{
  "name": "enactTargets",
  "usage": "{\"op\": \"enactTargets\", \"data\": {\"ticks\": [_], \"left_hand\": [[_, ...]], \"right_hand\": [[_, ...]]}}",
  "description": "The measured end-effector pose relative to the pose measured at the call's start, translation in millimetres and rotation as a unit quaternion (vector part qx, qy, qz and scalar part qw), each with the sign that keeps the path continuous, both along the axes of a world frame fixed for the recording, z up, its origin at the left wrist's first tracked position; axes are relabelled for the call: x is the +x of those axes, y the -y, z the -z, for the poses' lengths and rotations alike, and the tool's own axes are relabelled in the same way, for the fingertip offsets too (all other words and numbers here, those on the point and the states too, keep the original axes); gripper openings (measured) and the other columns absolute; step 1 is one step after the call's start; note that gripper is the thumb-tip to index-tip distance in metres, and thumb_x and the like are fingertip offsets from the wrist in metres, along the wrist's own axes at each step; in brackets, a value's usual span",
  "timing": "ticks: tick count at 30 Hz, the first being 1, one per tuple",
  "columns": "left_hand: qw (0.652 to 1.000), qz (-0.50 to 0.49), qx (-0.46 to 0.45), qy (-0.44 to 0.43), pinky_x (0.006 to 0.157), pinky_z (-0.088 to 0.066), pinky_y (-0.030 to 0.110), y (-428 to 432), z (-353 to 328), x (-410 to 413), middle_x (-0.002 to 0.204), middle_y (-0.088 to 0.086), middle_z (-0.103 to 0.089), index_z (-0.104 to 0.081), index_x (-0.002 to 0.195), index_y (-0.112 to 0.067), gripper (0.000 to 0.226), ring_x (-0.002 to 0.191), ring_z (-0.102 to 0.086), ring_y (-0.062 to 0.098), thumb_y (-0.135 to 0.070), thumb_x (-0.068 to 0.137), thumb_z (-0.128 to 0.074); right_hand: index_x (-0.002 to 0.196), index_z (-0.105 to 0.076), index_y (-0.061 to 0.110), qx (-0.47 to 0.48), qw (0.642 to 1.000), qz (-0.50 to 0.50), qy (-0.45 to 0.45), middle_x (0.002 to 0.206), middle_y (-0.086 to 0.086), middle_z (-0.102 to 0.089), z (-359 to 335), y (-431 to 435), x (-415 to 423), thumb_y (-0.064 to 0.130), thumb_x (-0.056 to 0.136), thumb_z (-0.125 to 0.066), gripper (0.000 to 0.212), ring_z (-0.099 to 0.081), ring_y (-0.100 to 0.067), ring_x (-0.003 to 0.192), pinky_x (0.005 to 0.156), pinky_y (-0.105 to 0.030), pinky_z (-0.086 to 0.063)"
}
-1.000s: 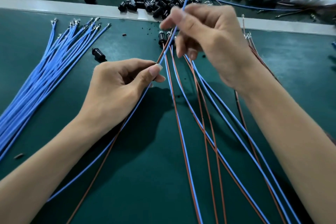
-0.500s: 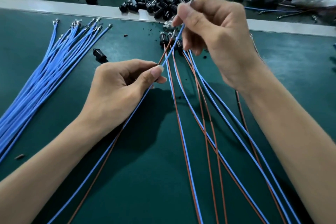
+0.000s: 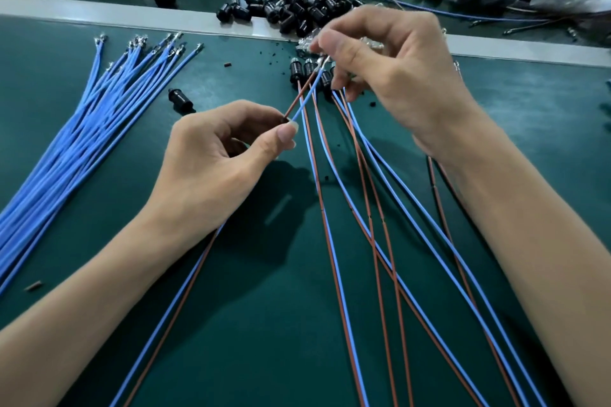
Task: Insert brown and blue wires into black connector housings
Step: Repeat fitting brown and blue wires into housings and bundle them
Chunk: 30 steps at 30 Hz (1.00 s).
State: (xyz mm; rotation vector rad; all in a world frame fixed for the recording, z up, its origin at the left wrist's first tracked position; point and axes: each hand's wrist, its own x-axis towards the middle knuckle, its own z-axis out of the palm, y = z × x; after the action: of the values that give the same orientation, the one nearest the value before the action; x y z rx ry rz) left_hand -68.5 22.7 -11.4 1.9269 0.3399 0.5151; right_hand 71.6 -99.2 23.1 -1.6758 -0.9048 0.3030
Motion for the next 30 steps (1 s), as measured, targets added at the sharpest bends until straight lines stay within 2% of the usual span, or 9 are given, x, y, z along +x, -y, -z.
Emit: {"op": "enactTargets", "data": {"ticks": [4, 6, 11, 19, 21, 23, 25, 28, 30], "left_hand": [[1.000, -0.007, -0.010, 0.002, 0.067, -0.049, 0.015, -1.1, 1.4, -0.3, 0.076, -0.016, -0.071, -0.066, 0.080, -0.030, 0.007, 0.065, -0.062, -0.001, -0.037, 0.079, -0.065], [1.000, -0.006, -0.009, 0.002, 0.067, -0.049, 0.015, -1.9, 2.4, 0.0, 0.075, -0.017, -0.071, -0.066, 0.081, -0.030, 0.002, 0.065, -0.062, -0.002, -0.031, 0.082, -0.067], [1.000, 0.003, -0.010, -0.002, 0.067, -0.048, 0.011, -2.3, 2.2, 0.3, 0.077, -0.015, -0.071, -0.067, 0.083, -0.026, 0.003, 0.065, -0.063, -0.002, -0.024, 0.085, -0.067], [1.000, 0.024, -0.018, -0.004, 0.064, -0.045, 0.007, -2.4, 1.6, 0.5, 0.081, -0.010, -0.071, -0.067, 0.091, -0.022, 0.008, 0.065, -0.062, -0.002, -0.015, 0.090, -0.063], [1.000, 0.020, -0.014, -0.010, 0.059, -0.047, 0.013, -2.7, 1.4, 0.7, 0.079, -0.009, -0.070, -0.067, 0.089, -0.022, 0.007, 0.062, -0.059, -0.002, -0.017, 0.090, -0.063], [1.000, 0.016, -0.001, -0.019, 0.061, -0.047, 0.025, -3.6, 1.7, 0.8, 0.076, -0.005, -0.068, -0.067, 0.084, -0.020, 0.008, 0.060, -0.056, 0.003, -0.017, 0.091, -0.063], [1.000, 0.018, 0.004, -0.024, 0.061, -0.046, 0.031, -4.0, 2.2, 1.2, 0.074, -0.001, -0.066, -0.066, 0.081, -0.018, 0.008, 0.058, -0.054, 0.011, -0.020, 0.089, -0.064], [1.000, 0.012, 0.010, -0.027, 0.058, -0.042, 0.032, -5.2, 3.9, 2.3, 0.068, 0.007, -0.061, -0.064, 0.077, -0.018, 0.014, 0.061, -0.053, 0.026, -0.029, 0.083, -0.057], [1.000, 0.010, 0.003, -0.025, 0.056, -0.040, 0.027, -5.7, 3.8, 2.9, 0.065, 0.005, -0.061, -0.062, 0.076, -0.018, 0.017, 0.058, -0.050, 0.025, -0.031, 0.083, -0.055]], "right_hand": [[0.086, -0.068, 0.007, 0.009, 1.000, -0.016, -0.003, 0.074, -0.002, -0.066, -0.1, 2.9, 2.3, 0.014, 0.088, -0.066, 0.007, -0.062, -0.006, 0.060, 0.057, -0.019, -0.049], [0.085, -0.068, 0.009, 0.012, 1.000, -0.023, 0.009, 0.070, 0.002, -0.066, 0.8, 3.1, 3.7, 0.010, 0.085, -0.069, 0.002, -0.063, -0.005, 0.060, 0.059, -0.018, -0.049], [0.086, -0.069, 0.011, -0.018, 0.998, -0.066, 0.014, 0.069, 0.000, -0.066, 9.0, -3.2, -1.3, 0.004, 0.081, -0.071, 0.009, -0.063, -0.004, 0.058, 0.060, -0.017, -0.051], [0.084, -0.071, 0.002, -0.060, 0.993, -0.095, 0.023, 0.073, -0.008, -0.070, 20.7, -11.7, -10.9, 0.009, 0.082, -0.071, 0.007, -0.064, -0.014, 0.061, 0.063, -0.026, -0.054], [0.082, -0.070, 0.005, -0.059, 0.994, -0.092, 0.019, 0.072, -0.005, -0.069, 21.2, -11.5, -10.7, 0.010, 0.083, -0.071, 0.004, -0.063, -0.014, 0.062, 0.063, -0.029, -0.056], [0.081, -0.069, 0.009, -0.063, 0.994, -0.085, 0.018, 0.071, -0.003, -0.067, 22.6, -12.5, -10.9, 0.010, 0.084, -0.070, 0.003, -0.062, -0.013, 0.061, 0.064, -0.032, -0.056], [0.081, -0.067, 0.011, -0.075, 0.994, -0.081, 0.027, 0.070, 0.001, -0.065, 23.4, -13.7, -12.3, 0.011, 0.085, -0.069, 0.004, -0.060, -0.009, 0.059, 0.063, -0.029, -0.055], [0.089, -0.068, 0.013, -0.090, 0.991, -0.074, 0.063, 0.075, 0.004, -0.067, 17.9, -10.2, -6.0, 0.016, 0.088, -0.066, 0.004, -0.063, -0.009, 0.062, 0.061, -0.023, -0.053], [0.098, -0.069, 0.014, -0.097, 0.988, 0.008, 0.124, 0.085, -0.001, -0.069, 13.4, -6.6, 11.5, 0.020, 0.090, -0.064, 0.011, -0.065, -0.016, 0.072, 0.063, -0.025, -0.053]]}}
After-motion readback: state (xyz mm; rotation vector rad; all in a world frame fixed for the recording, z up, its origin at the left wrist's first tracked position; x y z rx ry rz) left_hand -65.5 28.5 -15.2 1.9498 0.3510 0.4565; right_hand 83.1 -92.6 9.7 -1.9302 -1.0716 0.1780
